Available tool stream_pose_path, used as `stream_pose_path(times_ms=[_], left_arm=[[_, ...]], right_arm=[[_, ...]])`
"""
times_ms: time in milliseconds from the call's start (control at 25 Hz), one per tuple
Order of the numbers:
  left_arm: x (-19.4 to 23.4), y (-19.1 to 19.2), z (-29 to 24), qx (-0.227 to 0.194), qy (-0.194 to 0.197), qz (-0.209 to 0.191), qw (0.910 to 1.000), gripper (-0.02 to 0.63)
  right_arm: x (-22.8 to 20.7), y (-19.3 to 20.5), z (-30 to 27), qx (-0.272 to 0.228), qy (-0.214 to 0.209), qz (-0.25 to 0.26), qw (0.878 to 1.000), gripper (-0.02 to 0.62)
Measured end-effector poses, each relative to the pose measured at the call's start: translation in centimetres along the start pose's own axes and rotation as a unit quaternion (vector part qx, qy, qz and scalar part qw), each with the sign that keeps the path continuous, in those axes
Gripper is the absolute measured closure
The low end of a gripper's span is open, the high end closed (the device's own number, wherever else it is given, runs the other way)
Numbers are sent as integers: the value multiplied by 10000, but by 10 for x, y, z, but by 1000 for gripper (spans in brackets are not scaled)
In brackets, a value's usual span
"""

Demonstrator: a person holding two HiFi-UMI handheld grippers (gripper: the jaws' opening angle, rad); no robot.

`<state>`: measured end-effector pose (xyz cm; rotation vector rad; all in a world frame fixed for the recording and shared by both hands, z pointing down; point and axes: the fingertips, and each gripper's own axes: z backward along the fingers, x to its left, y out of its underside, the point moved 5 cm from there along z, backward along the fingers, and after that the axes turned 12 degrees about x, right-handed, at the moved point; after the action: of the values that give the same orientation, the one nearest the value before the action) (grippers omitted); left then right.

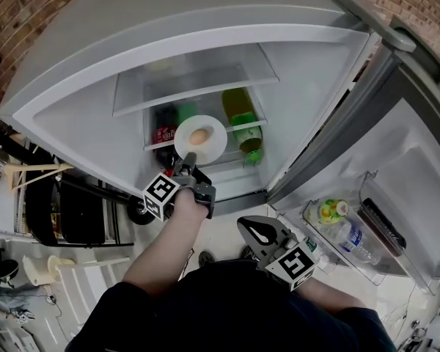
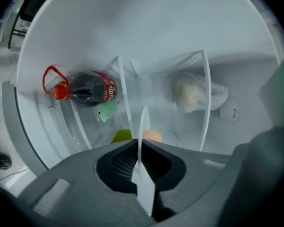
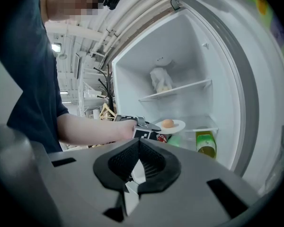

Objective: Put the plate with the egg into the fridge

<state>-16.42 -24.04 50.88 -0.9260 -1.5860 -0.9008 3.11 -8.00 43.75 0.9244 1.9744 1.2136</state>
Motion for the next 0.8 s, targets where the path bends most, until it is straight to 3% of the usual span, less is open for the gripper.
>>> stream_pose_path(times_ms=[800], left_arm=[[7,-33,-27,-517,-8,173,9985,586]], right_arm=[[7,1,-7,98,-123,11,9999,586]])
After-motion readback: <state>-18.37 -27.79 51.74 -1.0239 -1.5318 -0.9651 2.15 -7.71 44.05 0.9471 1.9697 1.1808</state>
